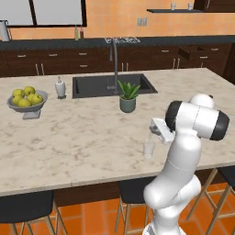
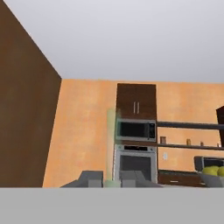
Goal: Take a straw from the drawer in front and place it inside the glass cup on the dining counter.
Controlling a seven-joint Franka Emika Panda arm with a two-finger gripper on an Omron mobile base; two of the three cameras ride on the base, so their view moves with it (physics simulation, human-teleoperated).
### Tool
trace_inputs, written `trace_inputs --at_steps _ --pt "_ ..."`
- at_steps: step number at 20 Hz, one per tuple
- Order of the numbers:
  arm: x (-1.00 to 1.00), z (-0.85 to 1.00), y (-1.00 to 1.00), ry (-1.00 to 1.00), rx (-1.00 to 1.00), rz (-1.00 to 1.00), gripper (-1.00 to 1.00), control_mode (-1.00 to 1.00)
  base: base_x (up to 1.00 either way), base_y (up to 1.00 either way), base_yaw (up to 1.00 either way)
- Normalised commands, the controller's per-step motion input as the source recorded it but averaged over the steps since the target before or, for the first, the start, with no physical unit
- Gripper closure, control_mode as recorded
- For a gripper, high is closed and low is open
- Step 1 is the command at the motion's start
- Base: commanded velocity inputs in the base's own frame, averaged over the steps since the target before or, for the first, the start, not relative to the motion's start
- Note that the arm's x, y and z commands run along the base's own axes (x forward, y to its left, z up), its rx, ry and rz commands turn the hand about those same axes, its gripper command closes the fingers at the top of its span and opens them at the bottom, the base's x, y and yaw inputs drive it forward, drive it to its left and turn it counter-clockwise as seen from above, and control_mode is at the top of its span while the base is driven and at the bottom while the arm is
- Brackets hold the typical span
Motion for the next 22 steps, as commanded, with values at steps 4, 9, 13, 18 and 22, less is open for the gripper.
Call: trace_inputs --at_steps 4,9,13,18,22 --pt "0.0 -0.1 -0.02 0.06 0.0 0.0 1.0 -1.0 0.0 0.0 0.0" --pt "0.05 -0.16 0.0 0.02 0.0 0.0 1.0 -1.0 0.0 0.0 0.0" --pt "0.01 -0.29 0.04 0.05 0.0 0.0 1.0 -1.0 0.0 0.0 0.0" --pt "-0.08 -0.36 0.19 0.06 -0.01 0.0 1.0 -1.0 0.0 0.0 0.0" --pt "-0.17 -0.08 0.13 0.0 0.0 0.0 -1.0 -1.0 0.0 0.0 0.0"
